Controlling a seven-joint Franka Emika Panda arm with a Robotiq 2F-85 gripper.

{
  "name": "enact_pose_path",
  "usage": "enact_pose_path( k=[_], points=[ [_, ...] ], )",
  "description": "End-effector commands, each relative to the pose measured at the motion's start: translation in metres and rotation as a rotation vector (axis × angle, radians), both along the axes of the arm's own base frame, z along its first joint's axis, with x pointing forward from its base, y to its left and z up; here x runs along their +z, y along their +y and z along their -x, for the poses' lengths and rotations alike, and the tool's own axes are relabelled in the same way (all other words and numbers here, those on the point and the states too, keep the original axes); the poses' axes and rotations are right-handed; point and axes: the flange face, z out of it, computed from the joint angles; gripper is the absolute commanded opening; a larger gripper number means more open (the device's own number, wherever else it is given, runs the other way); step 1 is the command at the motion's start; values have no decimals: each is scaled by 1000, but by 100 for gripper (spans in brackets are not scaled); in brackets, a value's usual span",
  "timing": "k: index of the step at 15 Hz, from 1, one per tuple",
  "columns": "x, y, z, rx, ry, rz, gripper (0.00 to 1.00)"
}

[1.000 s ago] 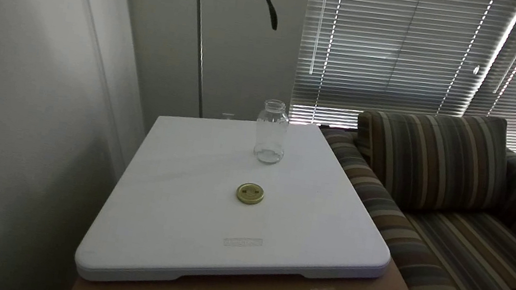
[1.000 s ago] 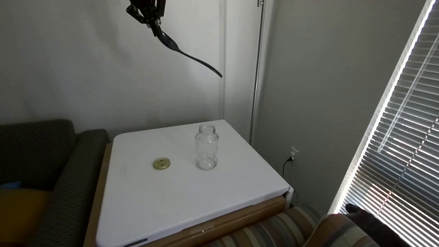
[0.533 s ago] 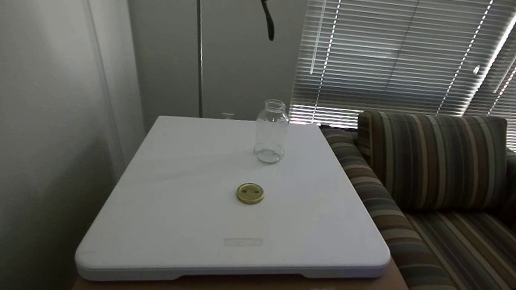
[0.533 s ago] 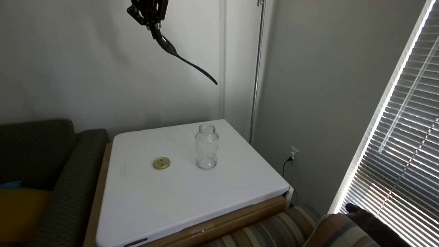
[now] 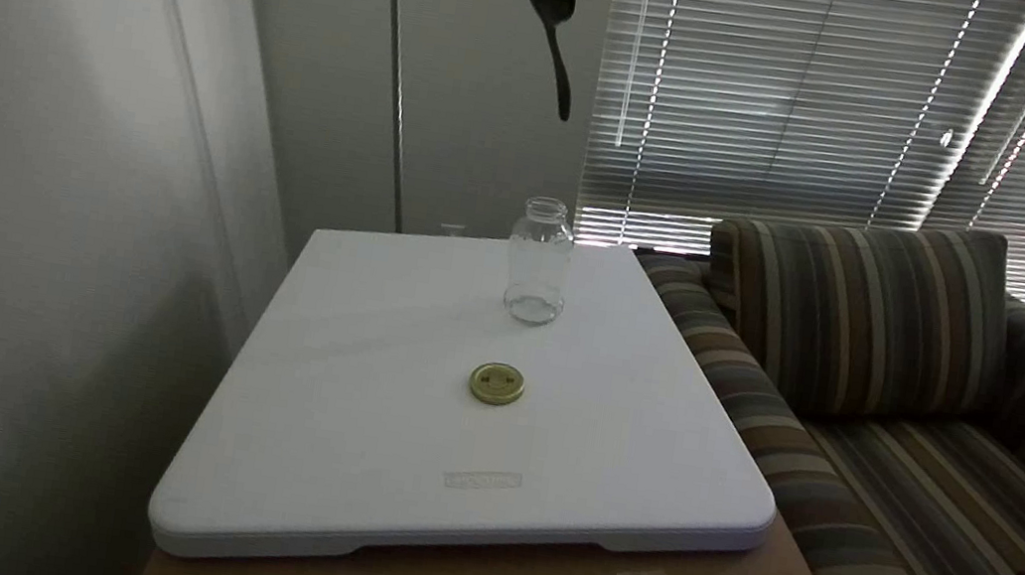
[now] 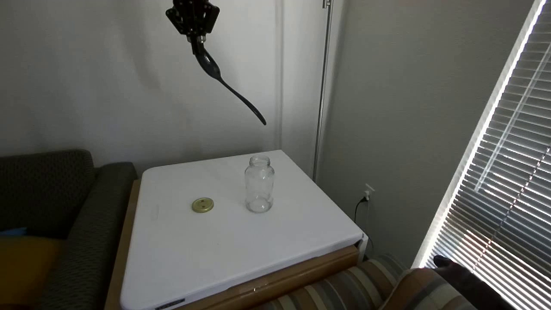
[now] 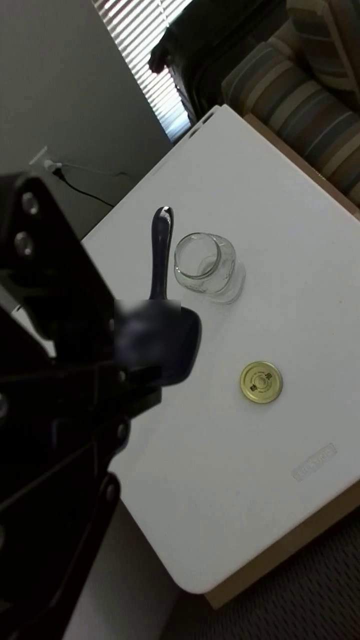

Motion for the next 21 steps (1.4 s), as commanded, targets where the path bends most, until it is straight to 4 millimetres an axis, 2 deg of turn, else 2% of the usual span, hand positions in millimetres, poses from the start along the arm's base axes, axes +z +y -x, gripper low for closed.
enact_pose_path(
  k=[1,7,14,21],
  points=[
    [-5,-17,4,-53,66,-44,2],
    [-22,-37,-3,-85,116,-152,2],
    [-59,-57,-18,-121,141,-220,2],
    [-68,-57,-39,-94,20,-266,2]
  ],
)
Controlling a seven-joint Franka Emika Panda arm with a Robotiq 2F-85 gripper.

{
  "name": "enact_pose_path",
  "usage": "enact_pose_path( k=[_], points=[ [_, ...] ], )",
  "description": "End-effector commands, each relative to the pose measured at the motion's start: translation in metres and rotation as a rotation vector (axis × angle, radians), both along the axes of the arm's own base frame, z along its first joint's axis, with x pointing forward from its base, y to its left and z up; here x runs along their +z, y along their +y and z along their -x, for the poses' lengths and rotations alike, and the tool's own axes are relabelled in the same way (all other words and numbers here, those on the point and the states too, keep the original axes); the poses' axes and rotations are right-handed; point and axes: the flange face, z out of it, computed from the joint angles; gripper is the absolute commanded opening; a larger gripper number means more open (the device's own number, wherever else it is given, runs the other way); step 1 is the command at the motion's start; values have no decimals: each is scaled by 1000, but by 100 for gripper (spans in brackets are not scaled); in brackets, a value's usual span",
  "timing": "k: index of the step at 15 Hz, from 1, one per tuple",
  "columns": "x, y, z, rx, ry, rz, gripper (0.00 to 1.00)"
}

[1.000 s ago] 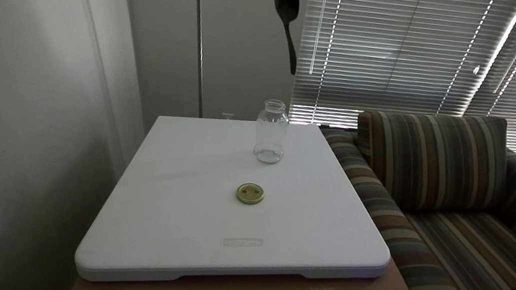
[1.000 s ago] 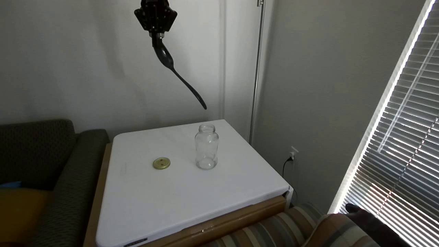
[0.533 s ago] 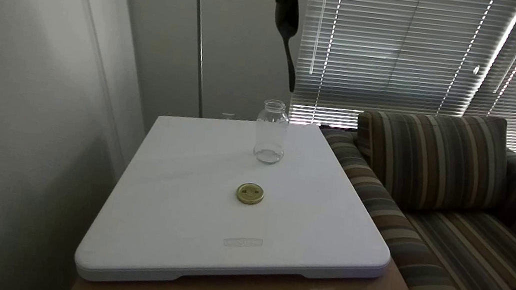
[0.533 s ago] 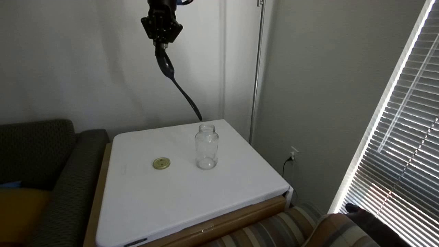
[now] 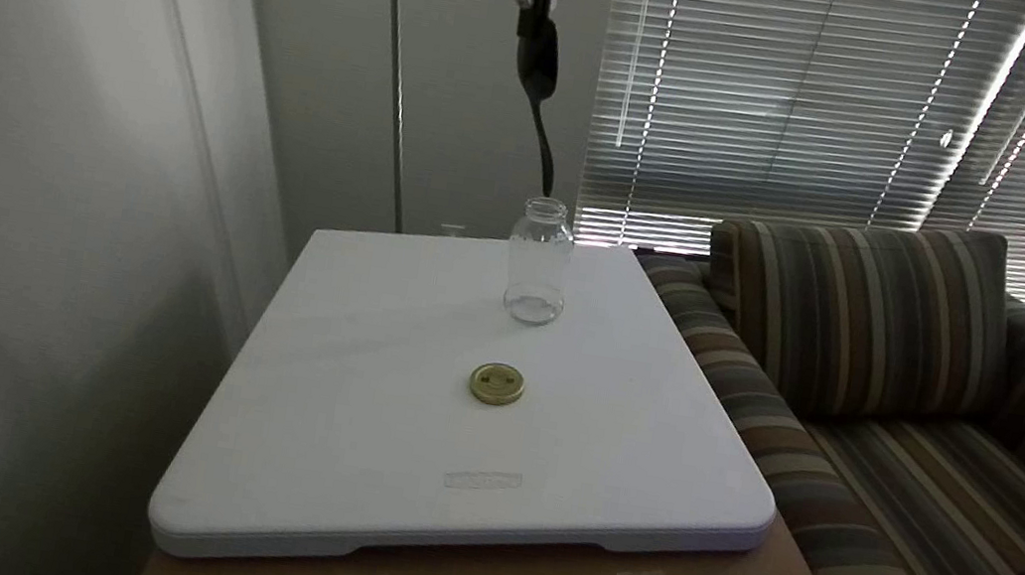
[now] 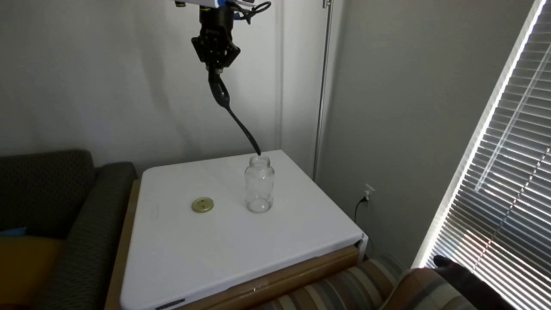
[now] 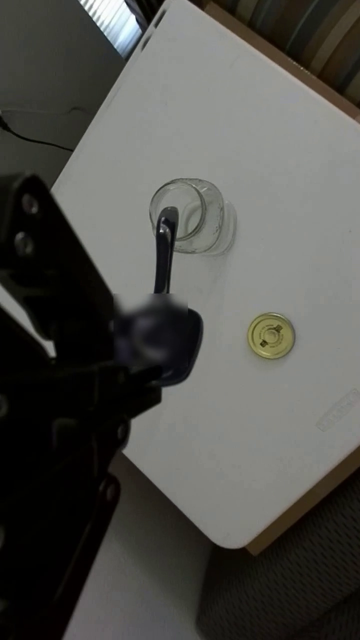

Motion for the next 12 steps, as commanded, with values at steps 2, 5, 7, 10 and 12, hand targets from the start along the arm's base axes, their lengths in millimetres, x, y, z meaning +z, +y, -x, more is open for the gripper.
enact_pose_path(
  k=[2,5,7,10,12],
  points=[
    [-4,-4,-7,6,-37,-55,2],
    [-10,-7,-7,-16,-14,-83,2],
    [-12,-8,-7,-24,-6,-93,2],
    [-7,-10,-6,-28,-13,-88,2],
    [-3,-10,-5,-31,-14,-83,2]
  ],
)
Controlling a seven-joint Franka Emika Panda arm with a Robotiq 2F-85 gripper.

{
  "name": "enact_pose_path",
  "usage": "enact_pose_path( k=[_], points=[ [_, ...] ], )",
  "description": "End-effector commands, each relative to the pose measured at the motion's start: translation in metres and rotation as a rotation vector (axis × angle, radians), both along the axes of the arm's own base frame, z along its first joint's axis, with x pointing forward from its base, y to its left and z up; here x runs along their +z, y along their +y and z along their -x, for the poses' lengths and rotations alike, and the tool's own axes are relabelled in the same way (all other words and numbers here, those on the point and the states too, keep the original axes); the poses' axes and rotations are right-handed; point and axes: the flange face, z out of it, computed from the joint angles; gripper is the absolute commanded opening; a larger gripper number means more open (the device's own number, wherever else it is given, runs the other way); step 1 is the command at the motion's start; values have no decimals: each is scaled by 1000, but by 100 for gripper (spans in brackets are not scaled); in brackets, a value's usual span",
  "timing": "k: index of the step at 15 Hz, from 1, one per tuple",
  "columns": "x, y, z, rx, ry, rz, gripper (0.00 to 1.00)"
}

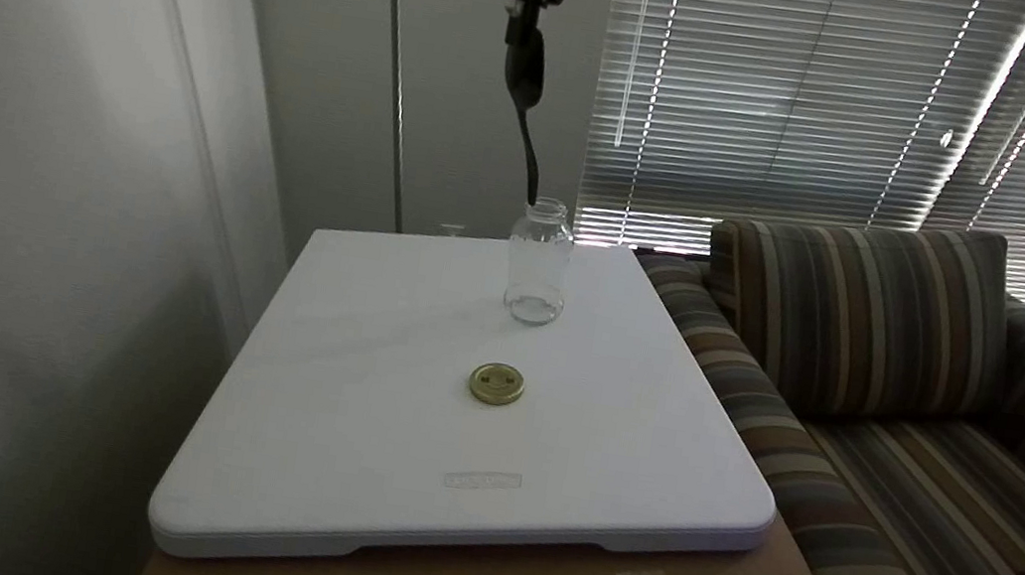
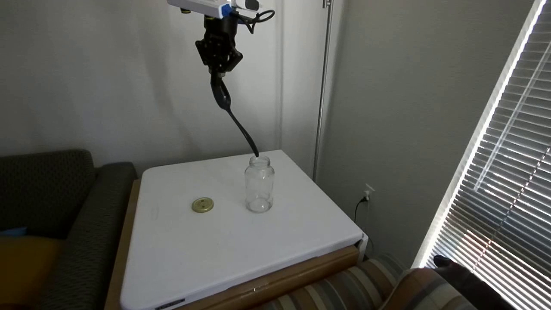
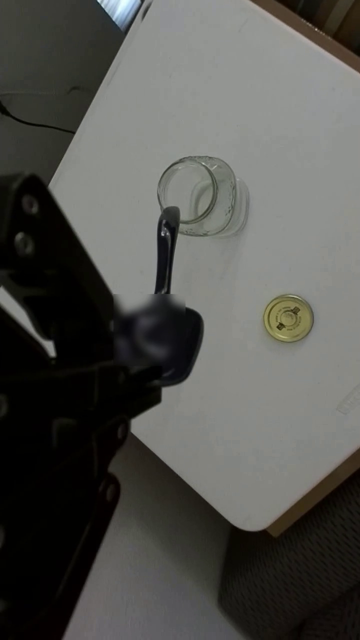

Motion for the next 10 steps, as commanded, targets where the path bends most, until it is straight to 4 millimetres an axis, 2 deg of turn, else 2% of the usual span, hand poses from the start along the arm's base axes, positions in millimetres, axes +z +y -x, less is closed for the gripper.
enact_pose_path(
  k=[1,10],
  points=[
    [8,-5,2,-10,-1,-23,2],
    [-3,-17,0,-49,19,-21,2]
  ],
)
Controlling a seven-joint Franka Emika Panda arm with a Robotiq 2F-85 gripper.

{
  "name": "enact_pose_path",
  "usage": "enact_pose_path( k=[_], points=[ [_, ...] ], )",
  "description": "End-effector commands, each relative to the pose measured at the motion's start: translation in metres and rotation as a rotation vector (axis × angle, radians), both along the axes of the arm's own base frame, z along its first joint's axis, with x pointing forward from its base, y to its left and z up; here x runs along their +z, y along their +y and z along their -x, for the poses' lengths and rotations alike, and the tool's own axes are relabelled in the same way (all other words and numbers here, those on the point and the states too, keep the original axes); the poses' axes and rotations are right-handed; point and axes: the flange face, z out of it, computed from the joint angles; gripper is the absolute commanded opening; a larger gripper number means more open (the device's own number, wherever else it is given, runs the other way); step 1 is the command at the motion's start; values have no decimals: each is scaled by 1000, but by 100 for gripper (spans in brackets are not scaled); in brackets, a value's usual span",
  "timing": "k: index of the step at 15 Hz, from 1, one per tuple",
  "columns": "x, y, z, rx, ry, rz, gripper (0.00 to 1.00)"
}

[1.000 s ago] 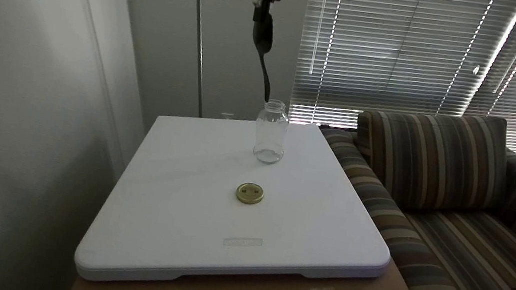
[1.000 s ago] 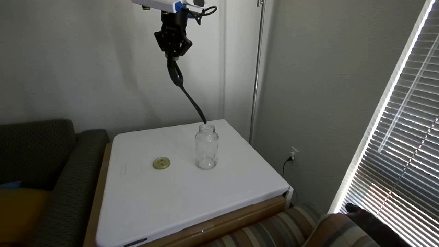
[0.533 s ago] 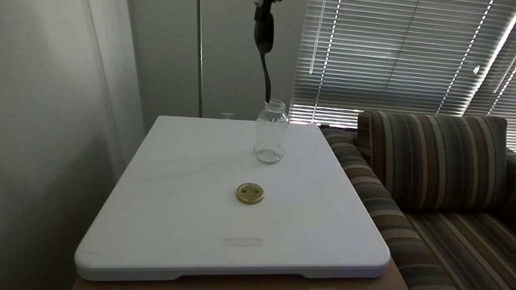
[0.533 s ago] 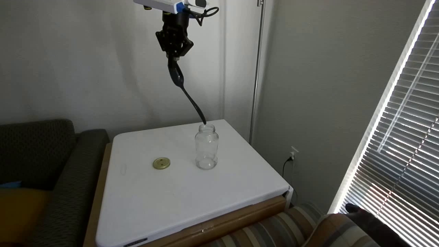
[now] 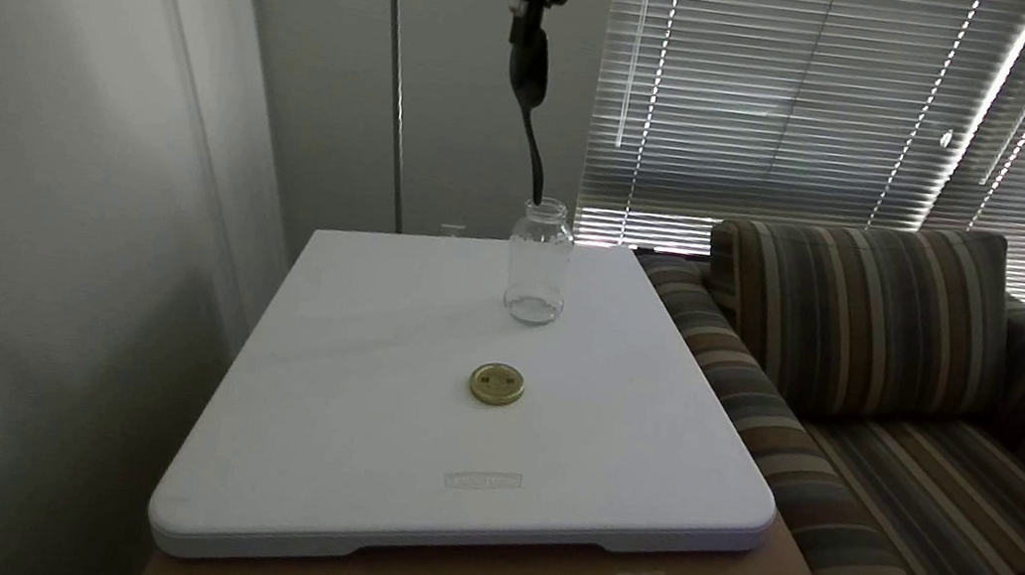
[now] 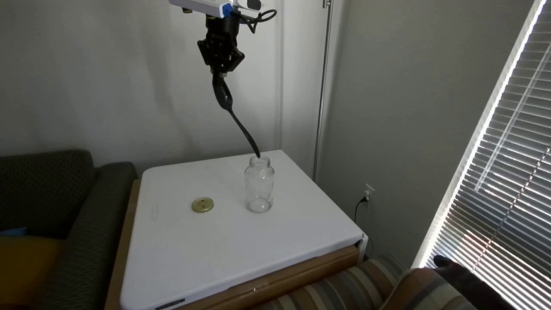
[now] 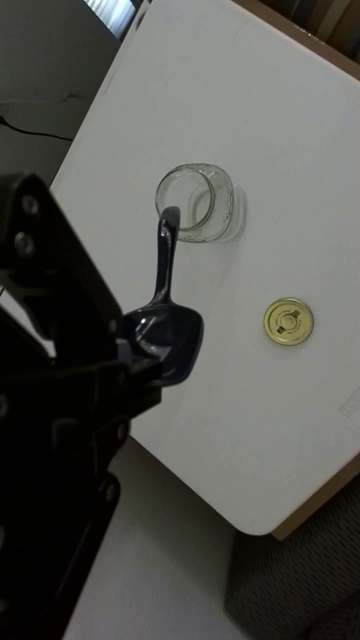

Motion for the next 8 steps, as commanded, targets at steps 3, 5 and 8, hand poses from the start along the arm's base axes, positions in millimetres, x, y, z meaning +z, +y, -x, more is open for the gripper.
enact_pose_path(
  k=[3,5,8],
  points=[
    [-10,-18,-1,-40,27,-27,2],
    [-20,-25,-2,-57,43,-37,2],
    [-36,-37,-2,-86,73,-55,2]
  ],
)
